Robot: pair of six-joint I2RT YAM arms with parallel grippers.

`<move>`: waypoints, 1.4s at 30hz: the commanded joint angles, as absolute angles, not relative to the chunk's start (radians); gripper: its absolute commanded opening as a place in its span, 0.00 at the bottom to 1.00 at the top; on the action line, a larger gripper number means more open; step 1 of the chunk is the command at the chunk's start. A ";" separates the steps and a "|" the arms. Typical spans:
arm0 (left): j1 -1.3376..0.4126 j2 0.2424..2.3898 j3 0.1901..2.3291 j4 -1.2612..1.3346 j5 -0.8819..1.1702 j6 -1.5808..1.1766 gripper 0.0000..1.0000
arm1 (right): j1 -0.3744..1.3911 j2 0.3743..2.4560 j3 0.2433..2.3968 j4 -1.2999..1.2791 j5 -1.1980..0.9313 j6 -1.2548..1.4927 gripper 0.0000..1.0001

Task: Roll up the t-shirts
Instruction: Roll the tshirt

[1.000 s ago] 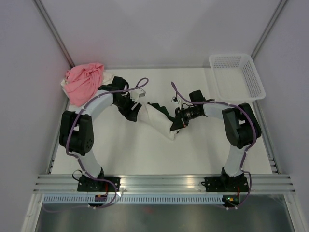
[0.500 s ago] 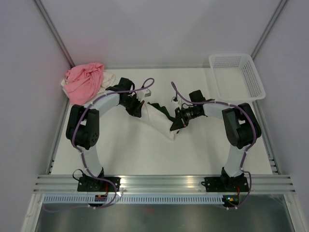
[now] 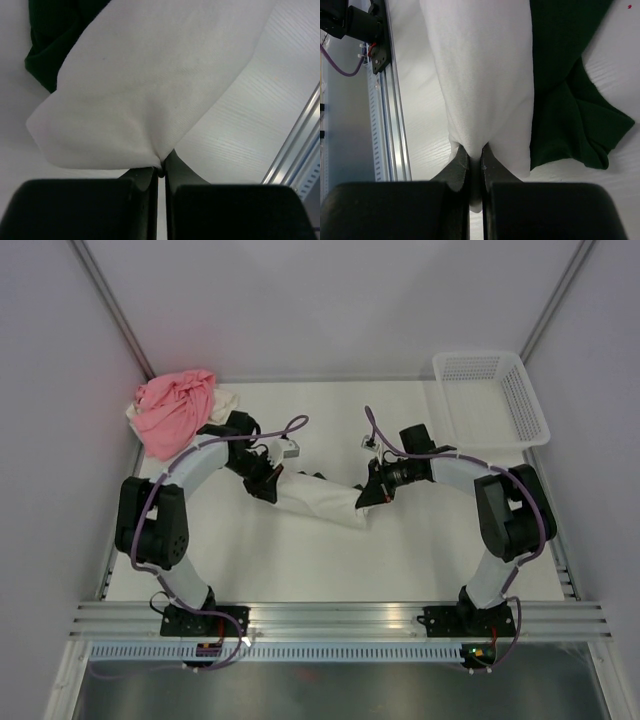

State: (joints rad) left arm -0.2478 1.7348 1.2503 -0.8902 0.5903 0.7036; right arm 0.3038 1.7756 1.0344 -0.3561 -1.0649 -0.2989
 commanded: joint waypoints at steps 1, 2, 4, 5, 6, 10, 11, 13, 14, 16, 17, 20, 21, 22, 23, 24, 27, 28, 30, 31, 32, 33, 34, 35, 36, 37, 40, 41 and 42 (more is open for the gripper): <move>-0.222 1.663 1.217 -1.066 0.549 0.865 0.02 | 0.279 1.729 1.020 -0.367 -1.126 -0.304 0.00; -0.222 1.652 1.218 -1.093 0.555 0.891 0.02 | 0.279 1.726 1.019 -0.367 -1.137 -0.295 0.00; -0.219 1.635 1.223 -1.185 0.569 0.932 0.02 | 0.279 1.718 1.011 -0.394 -1.146 -0.296 0.00; -0.218 1.612 1.220 -1.212 0.574 0.946 0.02 | 0.279 1.700 1.003 -0.402 -1.157 -0.290 0.00; -0.213 1.597 1.213 -1.276 0.583 0.960 0.02 | 0.279 1.683 0.976 -0.393 -1.164 -0.279 0.00; -0.212 1.552 1.195 -1.347 0.607 0.980 0.02 | 0.279 1.629 0.910 -0.289 -1.187 -0.137 0.00; -0.212 1.557 1.193 -1.329 0.610 0.956 0.02 | 0.279 1.638 0.910 -0.275 -1.184 -0.121 0.00; -0.212 1.580 1.190 -1.248 0.614 0.867 0.02 | 0.279 1.716 0.949 -0.262 -1.137 -0.095 0.01; -0.212 1.597 1.198 -1.223 0.614 0.836 0.02 | 0.279 1.756 0.980 -0.281 -1.103 -0.098 0.02; -0.212 1.658 1.213 -1.174 0.600 0.755 0.02 | 0.278 1.886 1.095 -0.372 -1.037 -0.095 0.10; -0.210 1.675 1.227 -1.166 0.595 0.735 0.02 | 0.278 1.920 1.132 -0.423 -1.023 -0.094 0.14; -0.209 1.726 1.230 -1.149 0.594 0.681 0.02 | 0.278 1.974 1.192 -0.393 -0.973 -0.051 0.29; -0.207 1.744 1.230 -1.149 0.588 0.667 0.02 | 0.276 1.971 1.190 -0.343 -0.947 -0.026 0.32; -0.206 1.756 1.229 -1.149 0.586 0.658 0.02 | 0.275 1.962 1.186 -0.318 -0.940 0.016 0.36; -0.199 1.766 1.233 -1.146 0.581 0.649 0.02 | 0.265 1.960 1.184 -0.283 -0.934 0.044 0.40; -0.196 1.776 1.238 -1.146 0.583 0.638 0.02 | 0.259 1.954 1.178 -0.275 -0.934 0.058 0.41; -0.186 1.818 1.256 -1.146 0.581 0.627 0.02 | 0.235 1.934 1.177 -0.296 -0.931 0.060 0.44; -0.184 1.830 1.259 -1.147 0.580 0.629 0.02 | 0.227 1.915 1.170 -0.299 -0.920 0.060 0.44; -0.179 1.844 1.261 -1.147 0.589 0.632 0.02 | 0.207 1.888 1.134 -0.276 -0.911 0.078 0.45; -0.179 1.856 1.261 -1.147 0.588 0.629 0.02 | 0.201 1.861 1.118 -0.261 -0.901 0.106 0.47; -0.176 1.862 1.261 -1.147 0.592 0.630 0.02 | 0.198 1.849 1.103 -0.241 -0.899 0.116 0.52; -0.175 1.865 1.262 -1.147 0.595 0.624 0.02 | 0.199 1.839 1.073 -0.223 -0.908 0.133 0.52; -0.175 1.870 1.262 -1.147 0.598 0.624 0.02 | 0.202 1.826 1.059 -0.203 -0.914 0.152 0.53; -0.172 1.871 1.266 -1.146 0.603 0.624 0.02 | 0.212 1.816 1.030 -0.171 -0.908 0.185 0.54; -0.172 1.871 1.269 -1.146 0.604 0.621 0.02 | 0.222 1.807 1.020 -0.160 -0.897 0.192 0.55; -0.172 1.870 1.270 -1.146 0.607 0.620 0.02 | 0.238 1.804 1.016 -0.156 -0.890 0.190 0.56; -0.172 1.858 1.284 -1.146 0.611 0.609 0.02 | 0.307 1.784 0.999 -0.123 -0.907 0.199 0.56; -0.170 1.852 1.284 -1.146 0.609 0.609 0.02 | 0.314 1.772 0.974 -0.082 -0.907 0.212 0.56; -0.170 1.844 1.282 -1.146 0.611 0.607 0.02 | 0.313 1.741 0.965 -0.074 -0.885 0.210 0.56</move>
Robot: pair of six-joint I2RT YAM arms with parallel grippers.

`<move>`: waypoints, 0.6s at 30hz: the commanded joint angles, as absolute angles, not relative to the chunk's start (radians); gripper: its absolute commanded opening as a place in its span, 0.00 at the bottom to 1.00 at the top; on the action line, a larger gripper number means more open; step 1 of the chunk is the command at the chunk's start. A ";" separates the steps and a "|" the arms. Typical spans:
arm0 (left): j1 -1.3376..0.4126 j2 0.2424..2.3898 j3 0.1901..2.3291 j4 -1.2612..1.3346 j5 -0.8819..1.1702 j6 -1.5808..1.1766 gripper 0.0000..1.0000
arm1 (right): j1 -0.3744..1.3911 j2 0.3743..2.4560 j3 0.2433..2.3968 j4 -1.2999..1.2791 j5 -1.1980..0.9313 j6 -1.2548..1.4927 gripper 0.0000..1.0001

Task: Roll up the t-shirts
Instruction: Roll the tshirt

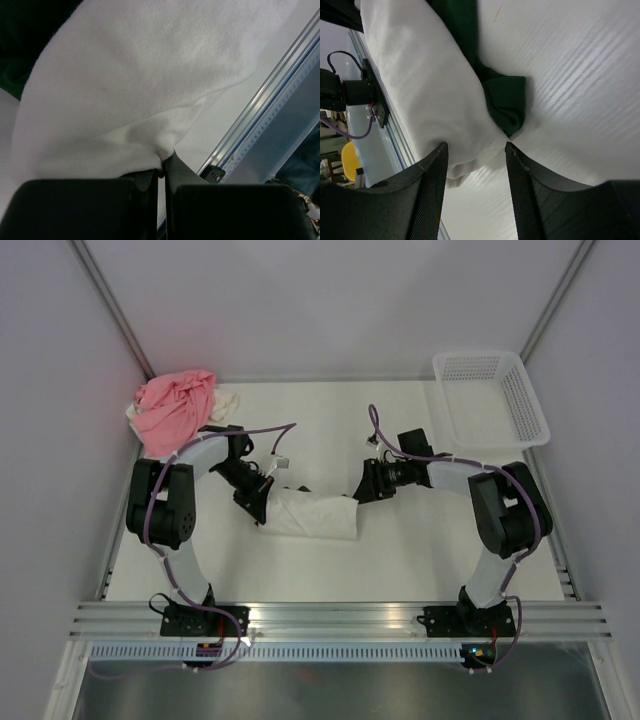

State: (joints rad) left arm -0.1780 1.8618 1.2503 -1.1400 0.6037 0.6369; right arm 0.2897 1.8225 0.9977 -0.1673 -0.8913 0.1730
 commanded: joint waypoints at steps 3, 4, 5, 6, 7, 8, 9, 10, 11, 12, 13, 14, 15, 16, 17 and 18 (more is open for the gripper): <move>-0.169 1.835 1.279 -1.146 0.611 0.604 0.02 | 0.302 1.704 0.956 -0.103 -0.855 0.169 0.56; -0.169 1.835 1.279 -1.146 0.609 0.601 0.02 | 0.299 1.700 0.954 -0.112 -0.847 0.166 0.56; -0.166 1.836 1.282 -1.144 0.609 0.597 0.02 | 0.290 1.694 0.953 -0.133 -0.839 0.163 0.56; -0.164 1.841 1.287 -1.140 0.609 0.592 0.02 | 0.287 1.677 0.950 -0.144 -0.818 0.155 0.56; -0.160 1.844 1.289 -1.137 0.611 0.588 0.02 | 0.282 1.664 0.937 -0.156 -0.809 0.153 0.56; -0.158 1.845 1.292 -1.134 0.611 0.577 0.02 | 0.279 1.649 0.924 -0.152 -0.802 0.152 0.56; -0.156 1.845 1.293 -1.129 0.611 0.574 0.02 | 0.276 1.607 0.907 -0.140 -0.787 0.162 0.56; -0.153 1.845 1.296 -1.124 0.609 0.571 0.02 | 0.273 1.582 0.873 -0.118 -0.773 0.161 0.55; -0.153 1.842 1.296 -1.121 0.609 0.563 0.02 | 0.273 1.528 0.855 -0.111 -0.764 0.161 0.56; -0.153 1.844 1.298 -1.121 0.612 0.560 0.02 | 0.273 1.505 0.838 -0.104 -0.762 0.158 0.56; -0.152 1.841 1.299 -1.120 0.614 0.558 0.02 | 0.275 1.481 0.809 -0.103 -0.767 0.135 0.57; -0.152 1.839 1.301 -1.120 0.617 0.555 0.02 | 0.279 1.439 0.792 -0.098 -0.776 0.127 0.58; -0.152 1.836 1.301 -1.118 0.618 0.552 0.02 | 0.284 1.422 0.770 -0.088 -0.781 0.126 0.59; -0.152 1.836 1.302 -1.117 0.620 0.551 0.02 | 0.290 1.410 0.755 -0.049 -0.790 0.132 0.60; -0.152 1.833 1.301 -1.117 0.620 0.551 0.02 | 0.310 1.396 0.718 -0.014 -0.798 0.173 0.60; -0.152 1.833 1.302 -1.115 0.618 0.548 0.02 | 0.319 1.394 0.703 0.033 -0.776 0.205 0.60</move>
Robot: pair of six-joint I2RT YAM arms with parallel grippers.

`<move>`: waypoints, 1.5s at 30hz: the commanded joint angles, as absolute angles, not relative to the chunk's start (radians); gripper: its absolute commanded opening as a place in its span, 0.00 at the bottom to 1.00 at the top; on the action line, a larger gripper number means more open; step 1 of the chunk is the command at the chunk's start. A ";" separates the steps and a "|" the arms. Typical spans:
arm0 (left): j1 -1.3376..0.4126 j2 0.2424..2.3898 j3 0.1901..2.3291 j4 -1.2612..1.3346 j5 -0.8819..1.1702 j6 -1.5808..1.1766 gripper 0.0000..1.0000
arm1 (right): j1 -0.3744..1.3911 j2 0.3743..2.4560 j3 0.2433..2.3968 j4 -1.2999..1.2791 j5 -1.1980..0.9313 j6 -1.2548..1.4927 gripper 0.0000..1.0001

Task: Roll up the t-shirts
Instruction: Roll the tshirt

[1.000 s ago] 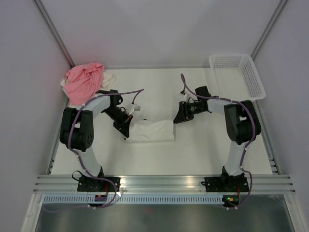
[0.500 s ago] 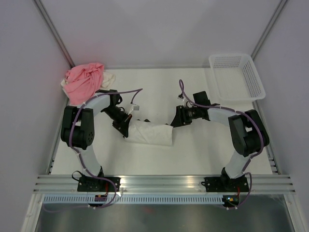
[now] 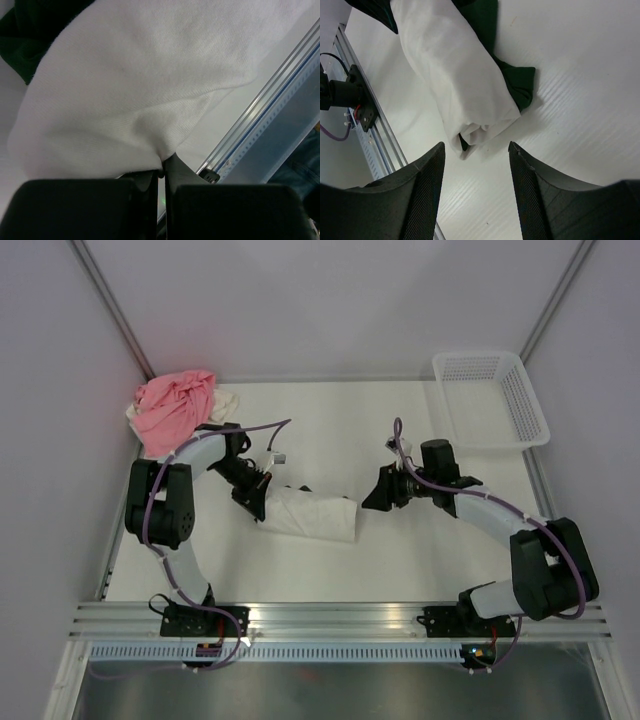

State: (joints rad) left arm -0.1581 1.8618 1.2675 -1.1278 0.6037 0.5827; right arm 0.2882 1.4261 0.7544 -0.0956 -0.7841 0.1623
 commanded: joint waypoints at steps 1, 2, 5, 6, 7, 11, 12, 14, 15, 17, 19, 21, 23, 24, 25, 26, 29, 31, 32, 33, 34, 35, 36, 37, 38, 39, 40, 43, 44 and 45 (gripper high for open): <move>-0.152 1.833 1.301 -1.114 0.618 0.548 0.02 | 0.343 1.399 0.692 0.090 -0.761 0.222 0.60; -0.152 1.833 1.302 -1.114 0.618 0.548 0.02 | 0.357 1.422 0.686 0.106 -0.734 0.244 0.60; -0.152 1.829 1.301 -1.114 0.617 0.543 0.02 | 0.422 1.486 0.709 0.140 -0.712 0.256 0.60; -0.152 1.827 1.301 -1.114 0.615 0.543 0.02 | 0.437 1.499 0.715 0.140 -0.703 0.258 0.60; -0.152 1.825 1.301 -1.114 0.617 0.543 0.02 | 0.454 1.511 0.716 0.168 -0.693 0.268 0.60; -0.152 1.824 1.301 -1.114 0.615 0.551 0.02 | 0.454 1.624 0.764 0.201 -0.672 0.317 0.57; -0.152 1.822 1.302 -1.114 0.614 0.551 0.02 | 0.453 1.650 0.782 0.196 -0.695 0.342 0.49; -0.152 1.822 1.305 -1.120 0.601 0.563 0.02 | 0.453 1.710 0.839 0.163 -0.710 0.356 0.13; -0.152 1.821 1.311 -1.124 0.594 0.572 0.02 | 0.446 1.724 0.851 0.160 -0.721 0.368 0.00; -0.150 1.819 1.318 -1.146 0.554 0.610 0.02 | 0.401 1.742 0.853 0.185 -0.767 0.438 0.00; -0.140 1.822 1.322 -1.161 0.502 0.650 0.02 | 0.314 1.753 0.838 0.210 -0.831 0.480 0.00; -0.126 1.828 1.325 -1.167 0.476 0.676 0.02 | 0.260 1.759 0.845 0.120 -0.851 0.438 0.00; -0.106 1.841 1.327 -1.173 0.448 0.699 0.02 | 0.222 1.764 0.885 0.039 -0.856 0.341 0.00; -0.101 1.842 1.327 -1.173 0.440 0.707 0.02 | 0.218 1.766 0.896 0.014 -0.865 0.328 0.00; -0.097 1.845 1.328 -1.173 0.430 0.715 0.02 | 0.216 1.769 0.910 0.008 -0.879 0.328 0.00; -0.097 1.845 1.328 -1.175 0.428 0.718 0.02 | 0.216 1.773 0.916 0.008 -0.897 0.340 0.00; -0.097 1.839 1.344 -1.184 0.452 0.721 0.02 | 0.216 1.775 0.942 0.005 -0.908 0.345 0.00; -0.097 1.836 1.374 -1.224 0.497 0.727 0.02 | 0.216 1.770 0.968 -0.042 -0.925 0.330 0.00; -0.097 1.824 1.393 -1.241 0.511 0.729 0.02 | 0.216 1.766 0.977 -0.073 -0.942 0.316 0.00; -0.097 1.813 1.400 -1.276 0.532 0.732 0.02 | 0.216 1.757 0.988 -0.171 -0.951 0.269 0.00; -0.097 1.798 1.402 -1.291 0.541 0.738 0.02 | 0.216 1.728 1.002 -0.225 -0.959 0.246 0.00; -0.097 1.781 1.398 -1.307 0.552 0.744 0.02 | 0.216 1.711 1.003 -0.279 -0.963 0.217 0.00; -0.097 1.741 1.390 -1.337 0.578 0.750 0.02 | 0.218 1.691 0.994 -0.384 -0.966 0.169 0.00; -0.097 1.726 1.382 -1.350 0.587 0.758 0.02 | 0.219 1.652 0.980 -0.415 -0.962 0.169 0.00; -0.097 1.715 1.365 -1.367 0.595 0.761 0.02 | 0.221 1.638 0.959 -0.428 -0.965 0.184 0.00; -0.097 1.706 1.353 -1.379 0.600 0.761 0.02 | 0.222 1.631 0.910 -0.419 -0.994 0.231 0.00; -0.097 1.707 1.344 -1.388 0.598 0.758 0.02 | 0.225 1.629 0.887 -0.404 -0.997 0.251 0.00; -0.097 1.752 1.301 -1.350 0.592 0.727 0.02 | 0.233 1.676 0.853 -0.331 -0.950 0.285 0.00; -0.097 1.769 1.298 -1.339 0.589 0.715 0.02 | 0.232 1.701 0.862 -0.313 -0.946 0.301 0.00; -0.097 1.788 1.304 -1.335 0.586 0.697 0.02 | 0.233 1.730 0.894 -0.290 -0.954 0.311 0.00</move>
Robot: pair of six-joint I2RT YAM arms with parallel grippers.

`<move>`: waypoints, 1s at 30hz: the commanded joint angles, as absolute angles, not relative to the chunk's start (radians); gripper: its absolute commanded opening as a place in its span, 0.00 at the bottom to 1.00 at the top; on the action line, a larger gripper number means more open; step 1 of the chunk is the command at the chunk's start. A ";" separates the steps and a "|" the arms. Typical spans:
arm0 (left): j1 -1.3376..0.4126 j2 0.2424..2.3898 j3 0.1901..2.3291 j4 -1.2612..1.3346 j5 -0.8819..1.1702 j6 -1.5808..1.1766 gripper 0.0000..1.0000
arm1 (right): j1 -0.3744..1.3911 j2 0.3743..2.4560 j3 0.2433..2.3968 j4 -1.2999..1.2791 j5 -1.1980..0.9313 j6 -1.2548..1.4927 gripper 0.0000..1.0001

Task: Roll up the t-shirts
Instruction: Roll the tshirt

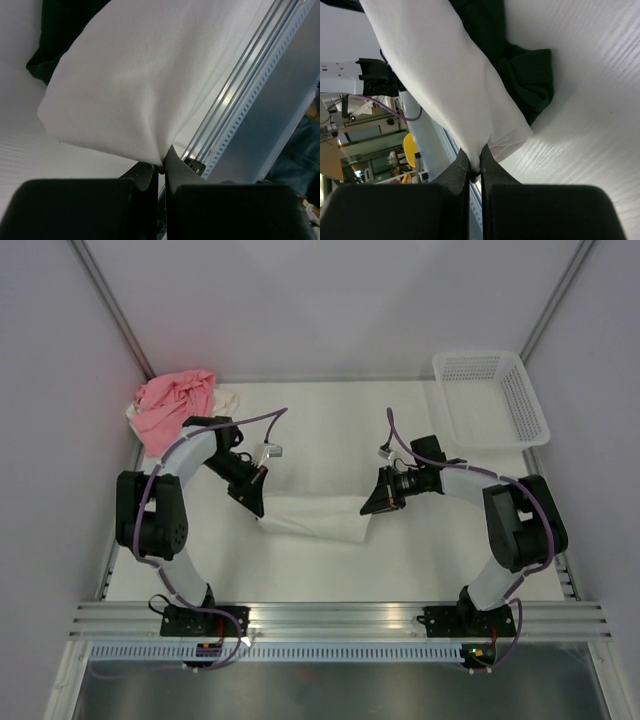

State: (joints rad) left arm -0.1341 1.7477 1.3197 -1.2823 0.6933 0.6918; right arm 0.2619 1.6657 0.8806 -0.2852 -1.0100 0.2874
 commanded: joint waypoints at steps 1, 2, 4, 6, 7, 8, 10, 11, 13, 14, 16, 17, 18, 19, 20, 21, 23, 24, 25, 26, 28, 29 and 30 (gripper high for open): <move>-0.097 1.833 1.310 -1.330 0.580 0.686 0.02 | 0.233 1.779 0.914 -0.287 -0.953 0.322 0.00; -0.097 1.850 1.328 -1.319 0.568 0.677 0.02 | 0.233 1.798 0.934 -0.284 -0.948 0.330 0.02; -0.094 1.897 1.342 -1.304 0.531 0.649 0.02 | 0.233 1.821 0.989 -0.285 -0.914 0.322 0.10; -0.086 1.927 1.376 -1.282 0.514 0.618 0.07 | 0.232 1.825 1.032 -0.284 -0.873 0.319 0.24; -0.086 1.957 1.391 -1.282 0.518 0.606 0.10 | 0.232 1.825 1.045 -0.287 -0.862 0.319 0.29; -0.086 1.971 1.420 -1.284 0.520 0.595 0.12 | 0.232 1.824 1.054 -0.288 -0.847 0.319 0.36; -0.086 1.994 1.443 -1.285 0.537 0.575 0.18 | 0.229 1.821 1.077 -0.299 -0.835 0.314 0.41; -0.086 2.008 1.457 -1.285 0.543 0.572 0.20 | 0.226 1.816 1.086 -0.322 -0.816 0.298 0.44; -0.086 2.020 1.463 -1.287 0.542 0.561 0.21 | 0.215 1.802 1.115 -0.356 -0.789 0.276 0.44; -0.086 2.023 1.463 -1.289 0.540 0.561 0.21 | 0.210 1.795 1.147 -0.394 -0.754 0.249 0.45; -0.086 2.022 1.460 -1.289 0.543 0.561 0.22 | 0.210 1.763 1.183 -0.413 -0.718 0.233 0.45; -0.086 2.020 1.462 -1.289 0.543 0.561 0.22 | 0.213 1.738 1.218 -0.397 -0.691 0.232 0.46; -0.086 2.019 1.463 -1.287 0.542 0.558 0.22 | 0.218 1.729 1.239 -0.388 -0.674 0.226 0.47; -0.086 2.020 1.473 -1.287 0.541 0.555 0.22 | 0.228 1.723 1.262 -0.381 -0.655 0.213 0.51; -0.086 2.019 1.479 -1.289 0.543 0.555 0.23 | 0.242 1.724 1.288 -0.376 -0.635 0.195 0.52; -0.086 2.020 1.485 -1.289 0.545 0.548 0.24 | 0.288 1.745 1.340 -0.373 -0.623 0.178 0.54; -0.086 2.019 1.506 -1.287 0.548 0.542 0.25 | 0.343 1.788 1.394 -0.385 -0.633 0.127 0.57; -0.086 2.017 1.514 -1.287 0.549 0.535 0.27 | 0.395 1.845 1.446 -0.393 -0.653 0.109 0.61; -0.086 2.017 1.523 -1.287 0.549 0.531 0.28 | 0.419 1.873 1.469 -0.396 -0.660 0.104 0.61; -0.086 2.016 1.528 -1.287 0.545 0.528 0.28 | 0.440 1.902 1.491 -0.397 -0.667 0.098 0.61; -0.086 2.008 1.526 -1.284 0.545 0.523 0.29 | 0.489 1.974 1.529 -0.381 -0.689 0.098 0.61; -0.086 2.008 1.525 -1.281 0.543 0.523 0.29 | 0.515 1.995 1.548 -0.361 -0.710 0.091 0.62; -0.086 2.008 1.523 -1.279 0.538 0.519 0.30 | 0.525 2.044 1.558 -0.354 -0.728 0.091 0.63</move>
State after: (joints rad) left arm -0.0872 2.0098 1.4979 -1.2839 0.5503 0.5545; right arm 0.4892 1.9358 1.5314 -0.3458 -0.6781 0.1329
